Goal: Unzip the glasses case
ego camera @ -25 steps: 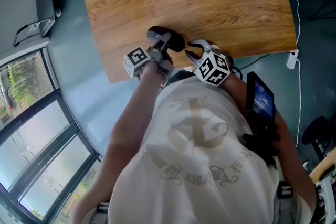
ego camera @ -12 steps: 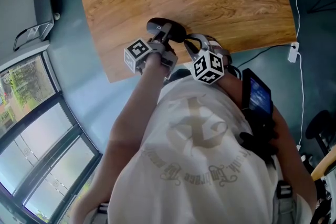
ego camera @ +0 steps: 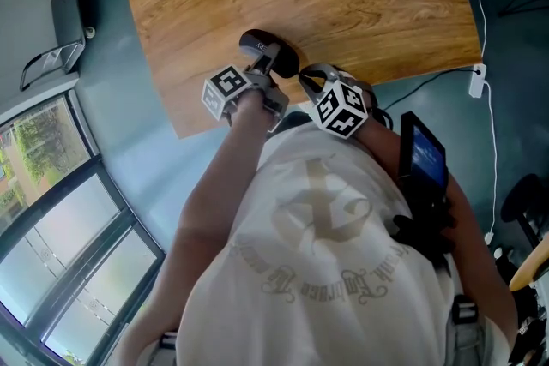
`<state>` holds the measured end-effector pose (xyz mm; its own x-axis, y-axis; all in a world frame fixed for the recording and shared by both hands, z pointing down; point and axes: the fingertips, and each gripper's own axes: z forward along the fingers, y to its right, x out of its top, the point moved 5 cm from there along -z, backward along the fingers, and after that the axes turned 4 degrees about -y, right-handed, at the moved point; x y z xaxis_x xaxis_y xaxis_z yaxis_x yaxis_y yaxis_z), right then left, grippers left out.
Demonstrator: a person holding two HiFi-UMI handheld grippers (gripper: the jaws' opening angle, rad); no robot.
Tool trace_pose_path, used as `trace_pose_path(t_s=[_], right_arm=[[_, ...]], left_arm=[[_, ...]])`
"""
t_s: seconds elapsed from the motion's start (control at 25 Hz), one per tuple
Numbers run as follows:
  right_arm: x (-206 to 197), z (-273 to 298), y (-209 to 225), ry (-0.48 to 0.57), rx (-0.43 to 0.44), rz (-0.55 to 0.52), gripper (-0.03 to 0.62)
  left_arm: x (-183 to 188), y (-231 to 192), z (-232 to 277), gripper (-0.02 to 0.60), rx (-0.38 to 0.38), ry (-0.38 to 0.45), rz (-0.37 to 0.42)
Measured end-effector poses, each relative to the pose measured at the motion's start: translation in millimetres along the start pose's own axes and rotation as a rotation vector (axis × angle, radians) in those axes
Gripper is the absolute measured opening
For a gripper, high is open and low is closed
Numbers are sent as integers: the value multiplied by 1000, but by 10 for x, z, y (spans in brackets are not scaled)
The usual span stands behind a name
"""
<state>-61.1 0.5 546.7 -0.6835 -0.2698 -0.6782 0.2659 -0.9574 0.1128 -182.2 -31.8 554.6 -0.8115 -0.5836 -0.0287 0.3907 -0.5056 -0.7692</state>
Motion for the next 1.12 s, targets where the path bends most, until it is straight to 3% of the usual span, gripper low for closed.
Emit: trace_pose_path(t_s=[0.2, 0.32, 0.44, 1.12], right_arm=[[-118, 80, -115, -68, 117, 33, 23], [-202, 128, -163, -126, 153, 12, 20], [-248, 162, -200, -165, 171, -3, 15], [-230, 82, -157, -135, 144, -70, 3]], left_arm=[[-75, -58, 40, 310, 57, -86, 132], [-124, -68, 92, 310, 90, -155, 259], [-159, -86, 105, 305, 112, -207, 324], [-150, -140, 105, 293, 87, -330, 353]])
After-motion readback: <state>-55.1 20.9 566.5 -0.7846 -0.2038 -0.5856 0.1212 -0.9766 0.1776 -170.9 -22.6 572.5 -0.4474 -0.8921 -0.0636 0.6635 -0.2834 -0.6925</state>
